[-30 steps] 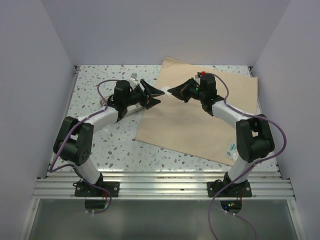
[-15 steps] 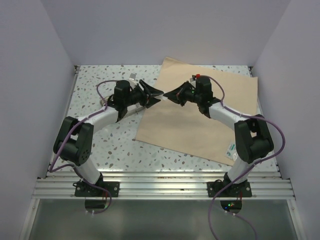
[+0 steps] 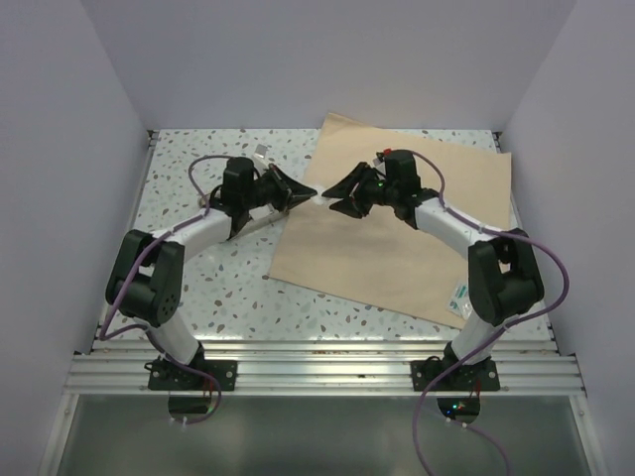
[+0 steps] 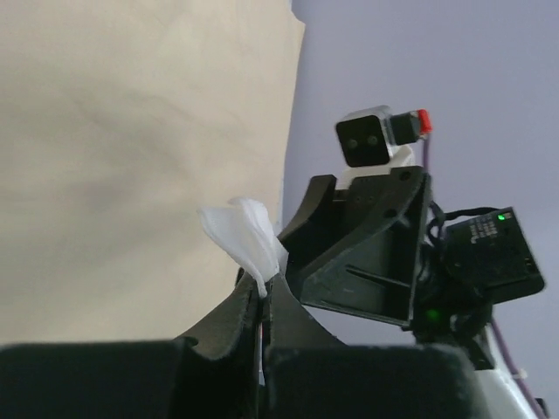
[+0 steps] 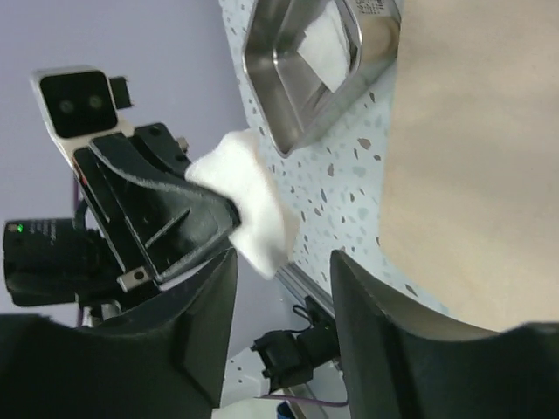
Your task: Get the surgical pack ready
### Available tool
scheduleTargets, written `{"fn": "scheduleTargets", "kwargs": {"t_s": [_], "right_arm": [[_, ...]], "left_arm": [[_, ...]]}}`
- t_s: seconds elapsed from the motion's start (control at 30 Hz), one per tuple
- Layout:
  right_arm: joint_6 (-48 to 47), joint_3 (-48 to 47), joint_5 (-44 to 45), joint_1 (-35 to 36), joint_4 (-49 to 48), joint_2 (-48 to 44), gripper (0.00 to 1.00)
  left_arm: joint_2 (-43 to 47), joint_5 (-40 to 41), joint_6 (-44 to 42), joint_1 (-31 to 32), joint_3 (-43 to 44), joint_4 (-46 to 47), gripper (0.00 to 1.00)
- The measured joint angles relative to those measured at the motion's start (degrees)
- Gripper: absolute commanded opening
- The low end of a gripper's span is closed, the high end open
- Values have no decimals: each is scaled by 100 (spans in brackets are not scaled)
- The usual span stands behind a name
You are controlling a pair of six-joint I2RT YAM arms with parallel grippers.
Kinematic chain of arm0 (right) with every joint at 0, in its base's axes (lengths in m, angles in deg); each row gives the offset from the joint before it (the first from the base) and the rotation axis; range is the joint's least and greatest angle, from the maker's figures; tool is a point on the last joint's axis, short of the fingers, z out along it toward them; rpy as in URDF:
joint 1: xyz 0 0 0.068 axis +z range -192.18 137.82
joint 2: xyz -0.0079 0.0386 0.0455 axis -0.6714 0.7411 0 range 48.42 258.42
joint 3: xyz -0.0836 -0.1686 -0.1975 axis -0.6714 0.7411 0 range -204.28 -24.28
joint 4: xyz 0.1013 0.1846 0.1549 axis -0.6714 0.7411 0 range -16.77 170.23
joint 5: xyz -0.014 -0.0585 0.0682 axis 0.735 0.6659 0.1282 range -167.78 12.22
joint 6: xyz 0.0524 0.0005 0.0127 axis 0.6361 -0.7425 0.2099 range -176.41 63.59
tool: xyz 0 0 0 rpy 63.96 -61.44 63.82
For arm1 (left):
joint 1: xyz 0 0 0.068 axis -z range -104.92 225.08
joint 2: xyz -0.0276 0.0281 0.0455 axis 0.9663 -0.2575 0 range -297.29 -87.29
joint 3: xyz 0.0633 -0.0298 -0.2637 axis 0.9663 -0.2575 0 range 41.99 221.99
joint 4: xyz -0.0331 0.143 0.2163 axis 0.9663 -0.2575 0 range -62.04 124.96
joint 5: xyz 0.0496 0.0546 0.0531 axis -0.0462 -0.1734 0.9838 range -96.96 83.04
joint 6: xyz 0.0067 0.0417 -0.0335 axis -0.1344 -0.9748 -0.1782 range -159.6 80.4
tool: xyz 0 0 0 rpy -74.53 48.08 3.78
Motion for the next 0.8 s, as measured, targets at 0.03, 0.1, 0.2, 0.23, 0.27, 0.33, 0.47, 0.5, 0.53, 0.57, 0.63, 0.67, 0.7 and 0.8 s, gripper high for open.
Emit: {"fn": "scheduleTargets", "kwargs": {"t_s": [0.03, 0.1, 0.2, 0.23, 0.27, 0.33, 0.47, 0.5, 0.53, 0.57, 0.63, 0.67, 0.7, 0.8], "right_arm": [[-199, -114, 9, -7, 280, 0, 55], [-608, -363, 13, -17, 870, -2, 58], [-1246, -632, 20, -90, 1550, -22, 59], [-1436, -654, 24, -133, 1738, -46, 60], [-1582, -654, 22, -175, 1884, -70, 60], [-1912, -649, 22, -299, 2249, -127, 60], [-2337, -481, -2, -533, 2623, -247, 60], [-2415, -417, -4, -592, 2706, -282, 60], [-2496, -352, -9, -656, 2778, -304, 60], [-2546, -323, -13, -706, 2837, -308, 60], [-2664, -269, -20, -815, 2942, -308, 60], [-2717, -254, -22, -863, 3005, -308, 60], [-2765, -249, -22, -909, 3058, -308, 60], [-2855, -249, -20, -997, 3110, -308, 60]], "left_arm": [[-15, -57, -181, -72, 44, -146, 0], [-79, -170, -645, -271, 177, -452, 0], [-216, -339, -1497, -647, 468, -1036, 0], [-275, -385, -1816, -789, 584, -1248, 0], [-348, -433, -2179, -938, 726, -1528, 0], [-525, -516, -2859, -1189, 1019, -1996, 0], [-1067, -669, -4002, -1550, 1720, -2793, 0], [-1252, -765, -4232, -1631, 1878, -2914, 0], [-1381, -835, -4352, -1679, 1950, -2970, 0], [-1530, -911, -4472, -1731, 2015, -3049, 0], [-1829, -1032, -4725, -1834, 2153, -3270, 0], [-1982, -1078, -4850, -1873, 2264, -3442, 0], [-2133, -1099, -4959, -1906, 2376, -3576, 0], [-2417, -1134, -5217, -1980, 2660, -3945, 0]]}}
